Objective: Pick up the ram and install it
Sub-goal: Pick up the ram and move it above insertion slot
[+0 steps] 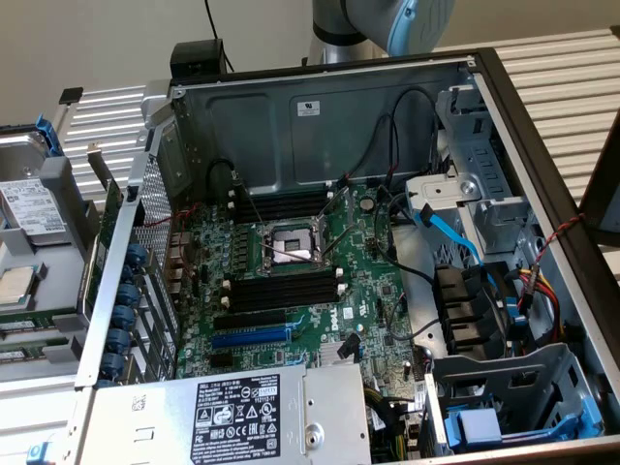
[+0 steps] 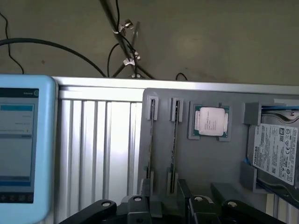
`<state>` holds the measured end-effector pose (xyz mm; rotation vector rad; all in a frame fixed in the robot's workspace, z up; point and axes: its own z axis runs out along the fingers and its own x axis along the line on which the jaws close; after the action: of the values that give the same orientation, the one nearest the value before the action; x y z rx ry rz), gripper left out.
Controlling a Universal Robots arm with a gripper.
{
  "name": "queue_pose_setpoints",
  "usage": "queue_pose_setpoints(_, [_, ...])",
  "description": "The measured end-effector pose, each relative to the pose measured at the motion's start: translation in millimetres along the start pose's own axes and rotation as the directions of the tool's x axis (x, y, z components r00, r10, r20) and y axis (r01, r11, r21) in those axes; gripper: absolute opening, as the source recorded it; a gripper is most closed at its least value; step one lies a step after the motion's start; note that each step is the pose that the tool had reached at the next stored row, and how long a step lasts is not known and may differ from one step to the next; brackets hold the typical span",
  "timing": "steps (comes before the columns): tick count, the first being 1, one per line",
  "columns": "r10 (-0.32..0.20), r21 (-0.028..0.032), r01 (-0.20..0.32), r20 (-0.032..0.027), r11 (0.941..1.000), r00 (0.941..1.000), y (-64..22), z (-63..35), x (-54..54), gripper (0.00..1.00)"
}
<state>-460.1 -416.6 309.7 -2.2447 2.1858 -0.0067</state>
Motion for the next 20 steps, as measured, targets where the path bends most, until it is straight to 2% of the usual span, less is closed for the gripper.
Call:
queue_pose_setpoints(9, [0.001, 0.0089, -0.001, -0.0002, 1.0, 1.0, 0.2, 16.1, 4.8, 0.36])
queue_pose_setpoints(20, [0.002, 0.0092, -0.002, -0.0002, 1.0, 1.0, -0.1, 34.5, 6.7, 0.36])
